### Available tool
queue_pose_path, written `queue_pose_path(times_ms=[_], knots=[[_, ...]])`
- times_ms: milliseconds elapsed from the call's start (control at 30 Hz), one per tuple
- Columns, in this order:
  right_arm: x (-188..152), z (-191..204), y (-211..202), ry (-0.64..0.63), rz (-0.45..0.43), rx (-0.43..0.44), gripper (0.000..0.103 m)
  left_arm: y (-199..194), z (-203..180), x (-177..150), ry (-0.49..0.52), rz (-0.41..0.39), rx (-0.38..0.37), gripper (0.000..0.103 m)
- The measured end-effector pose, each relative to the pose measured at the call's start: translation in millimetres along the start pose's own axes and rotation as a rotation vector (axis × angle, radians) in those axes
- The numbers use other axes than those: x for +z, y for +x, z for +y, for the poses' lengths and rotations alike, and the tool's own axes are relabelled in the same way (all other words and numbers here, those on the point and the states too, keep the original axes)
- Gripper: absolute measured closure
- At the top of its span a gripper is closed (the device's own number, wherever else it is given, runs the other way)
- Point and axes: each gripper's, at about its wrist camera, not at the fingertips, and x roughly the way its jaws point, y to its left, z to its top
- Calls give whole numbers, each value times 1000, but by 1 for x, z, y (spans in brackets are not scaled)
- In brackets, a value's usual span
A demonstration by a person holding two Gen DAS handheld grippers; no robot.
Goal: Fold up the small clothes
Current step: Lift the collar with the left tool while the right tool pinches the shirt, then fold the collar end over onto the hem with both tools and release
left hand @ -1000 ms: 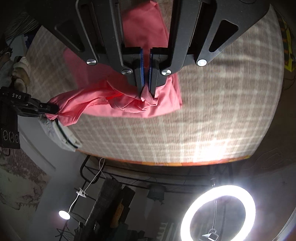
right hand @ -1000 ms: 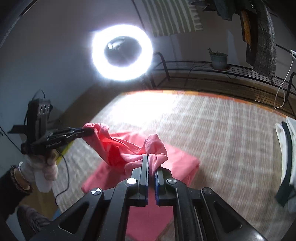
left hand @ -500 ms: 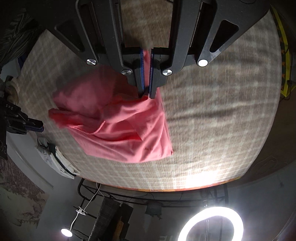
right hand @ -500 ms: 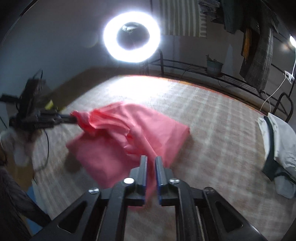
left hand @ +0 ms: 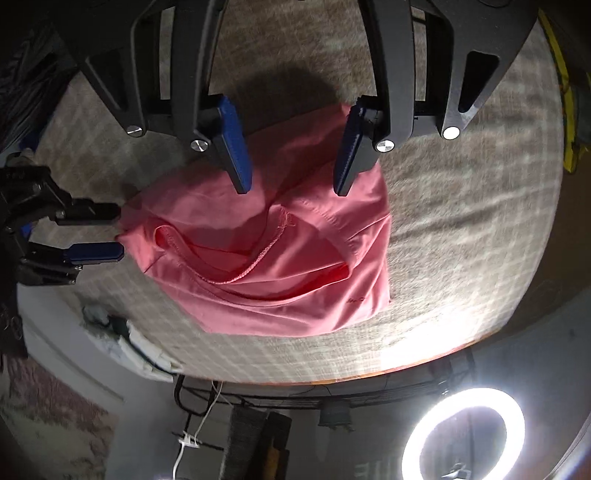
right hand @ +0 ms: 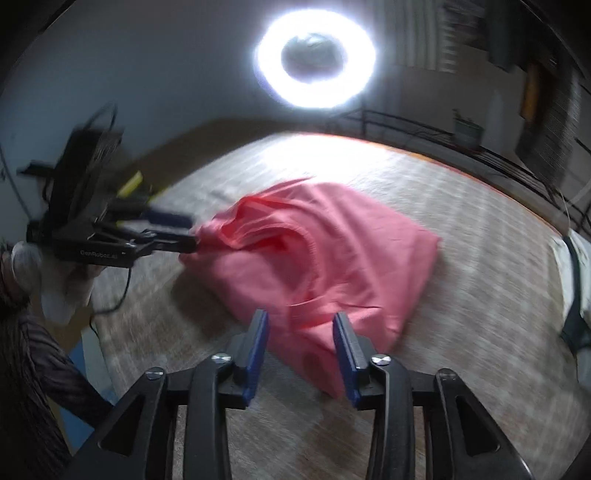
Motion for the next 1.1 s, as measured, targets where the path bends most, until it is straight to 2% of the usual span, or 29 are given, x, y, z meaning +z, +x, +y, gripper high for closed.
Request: queue_pose_path(times_ms=[100,167,233,300,333,367,533,633,700,833,900,967,1000,1067,1100], knots=[[-1,8,16,-31,33,-26,63,13,-2,4,28,22,68,56],[-3,10,24,-42,51,-42,63,18,2,7,6,26,67,70],[-4,11,30,-60,70,-63,64,21,6,10,9,33,75,95],[-4,11,37,-81,90,-97,78,21,8,11,15,27,85,99],[-5,12,40,-87,96,-109,92,19,9,11,9,25,79,100],[-5,11,40,-86,96,-110,101,16,10,11,5,20,73,100],[-3,2,17,-76,20,-116,102,-12,8,8,15,-22,38,101],[-3,-5,-7,-63,-32,-85,102,-22,4,-3,33,-29,14,101],[-7,-8,-17,-69,-41,-89,102,-16,-2,-16,76,2,26,101],[-22,-6,-4,-127,27,-115,102,3,-11,-39,154,87,63,100],[-29,0,1,-149,74,-92,98,0,-9,-41,153,89,60,99],[-31,-2,-5,-134,82,-69,77,-10,-3,-39,114,75,28,99],[-31,-6,-12,-114,63,-48,76,-18,3,-36,75,60,-1,99],[-28,-26,-31,-4,6,18,74,-32,18,-30,3,22,-37,88],[-28,-36,-37,61,-22,31,73,-35,25,-28,-33,7,-39,76]])
